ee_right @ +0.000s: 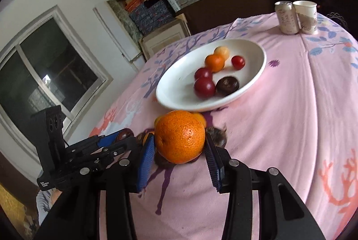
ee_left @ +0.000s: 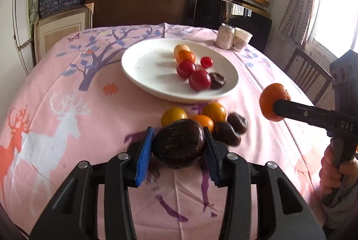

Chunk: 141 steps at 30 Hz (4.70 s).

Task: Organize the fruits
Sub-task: 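Lower the dark fruit and orange onto the plate and open both tools, then withdraw both open tools from the plate toward the remaining fruit, then grasp a dark brown fruit with the left tool while the right tool grasps another, then set both dark brown fruits on the plate and open both tools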

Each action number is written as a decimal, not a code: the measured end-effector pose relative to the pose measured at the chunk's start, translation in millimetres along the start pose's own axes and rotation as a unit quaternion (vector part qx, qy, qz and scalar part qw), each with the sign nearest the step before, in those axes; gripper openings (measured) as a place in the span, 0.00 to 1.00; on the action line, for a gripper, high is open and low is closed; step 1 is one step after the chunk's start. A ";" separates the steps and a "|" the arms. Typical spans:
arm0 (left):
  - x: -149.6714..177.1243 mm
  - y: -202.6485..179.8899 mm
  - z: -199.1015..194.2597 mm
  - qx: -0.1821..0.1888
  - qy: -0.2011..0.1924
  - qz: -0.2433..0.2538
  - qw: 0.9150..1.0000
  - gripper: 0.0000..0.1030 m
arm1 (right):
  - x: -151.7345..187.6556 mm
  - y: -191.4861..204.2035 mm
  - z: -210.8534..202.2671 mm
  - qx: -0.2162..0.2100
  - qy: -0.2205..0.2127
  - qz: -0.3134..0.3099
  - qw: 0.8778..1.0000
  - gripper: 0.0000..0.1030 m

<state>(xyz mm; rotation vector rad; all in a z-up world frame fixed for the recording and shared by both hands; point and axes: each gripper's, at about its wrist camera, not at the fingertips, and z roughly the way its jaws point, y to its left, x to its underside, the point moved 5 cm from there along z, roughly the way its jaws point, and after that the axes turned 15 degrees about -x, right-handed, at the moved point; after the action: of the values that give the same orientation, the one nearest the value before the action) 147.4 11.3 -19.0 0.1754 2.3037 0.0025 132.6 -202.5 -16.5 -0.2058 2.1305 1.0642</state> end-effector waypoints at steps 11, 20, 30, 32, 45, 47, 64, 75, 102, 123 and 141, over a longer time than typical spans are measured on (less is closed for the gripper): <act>-75.2 0.1 68.4 -0.031 -0.006 -0.057 0.998 0.41 | -67.4 -45.6 48.0 0.075 -0.038 0.029 0.996 0.43; -68.4 1.4 110.7 -0.050 0.019 -0.040 0.998 0.47 | -69.3 -82.0 88.5 0.073 -0.028 0.053 0.996 0.53; -58.6 6.9 80.6 -0.069 -0.017 -0.035 0.997 0.89 | -62.8 -72.0 39.9 0.058 -0.089 0.054 0.993 0.82; -51.5 9.8 73.7 -0.062 -0.015 -0.042 0.997 0.91 | -54.8 -75.7 36.8 0.058 -0.085 0.068 0.992 0.83; 8.6 32.3 29.2 -0.088 -0.009 -0.053 0.995 0.95 | -6.3 -70.9 -5.8 0.057 -0.091 0.106 0.989 0.89; 18.8 41.3 26.0 -0.093 0.003 -0.063 0.994 0.95 | -1.2 -71.2 -10.3 0.052 -0.092 0.114 0.988 0.90; 46.8 50.4 46.3 -0.084 0.092 -0.076 0.989 0.96 | 8.8 -78.3 -7.0 0.048 -0.073 0.144 0.986 0.91; 40.8 73.4 41.0 -0.194 0.070 -0.038 0.978 0.96 | 7.5 -79.6 -5.9 0.050 -0.073 0.140 0.986 0.91; 32.9 67.0 59.4 -0.105 0.079 -0.055 0.990 0.47 | 34.1 -49.2 48.1 0.024 0.065 0.069 0.995 0.64; -26.8 27.1 32.8 -0.040 -0.003 -0.045 0.998 0.41 | -7.9 -33.7 16.4 0.035 -0.024 0.023 0.999 0.41; -90.6 6.3 132.1 -0.048 0.019 -0.035 0.998 0.42 | -59.1 -31.8 114.3 0.060 0.005 -0.026 0.998 0.42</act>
<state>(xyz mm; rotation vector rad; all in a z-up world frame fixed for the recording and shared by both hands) 305.6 -1.2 -41.0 0.0456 2.3405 0.0811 250.8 -148.0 -41.0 -0.2079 2.1793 0.9034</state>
